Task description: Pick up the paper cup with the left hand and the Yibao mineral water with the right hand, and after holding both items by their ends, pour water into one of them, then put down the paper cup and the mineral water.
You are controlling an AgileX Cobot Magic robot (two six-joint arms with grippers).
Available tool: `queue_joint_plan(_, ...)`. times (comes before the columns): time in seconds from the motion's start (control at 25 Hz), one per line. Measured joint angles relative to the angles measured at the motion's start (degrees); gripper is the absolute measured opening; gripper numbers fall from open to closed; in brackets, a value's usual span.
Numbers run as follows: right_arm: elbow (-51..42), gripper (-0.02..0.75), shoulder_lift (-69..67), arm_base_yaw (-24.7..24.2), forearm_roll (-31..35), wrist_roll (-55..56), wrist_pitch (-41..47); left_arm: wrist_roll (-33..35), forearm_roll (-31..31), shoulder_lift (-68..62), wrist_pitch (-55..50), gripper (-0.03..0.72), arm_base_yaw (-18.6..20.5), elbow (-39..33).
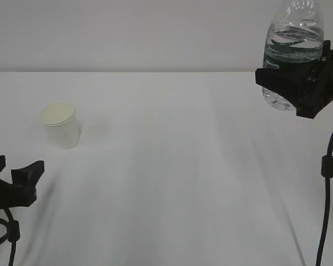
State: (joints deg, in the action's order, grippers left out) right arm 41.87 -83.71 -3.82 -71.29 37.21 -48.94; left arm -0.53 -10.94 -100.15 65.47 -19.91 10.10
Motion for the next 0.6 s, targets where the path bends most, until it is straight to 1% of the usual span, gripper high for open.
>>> queue_joint_plan(0.32, 0.0, 0.400, 0.0, 0.0, -0.3, 0.1, 0.0, 0.0, 2.5, -4.0, 0.0, 0.561, 0.0, 3.1)
queue_joint_plan(0.6, 0.0, 0.400, 0.0, 0.0, -0.3, 0.1, 0.0, 0.0, 2.6, -7.7, 0.2, 0.543, 0.0, 6.6)
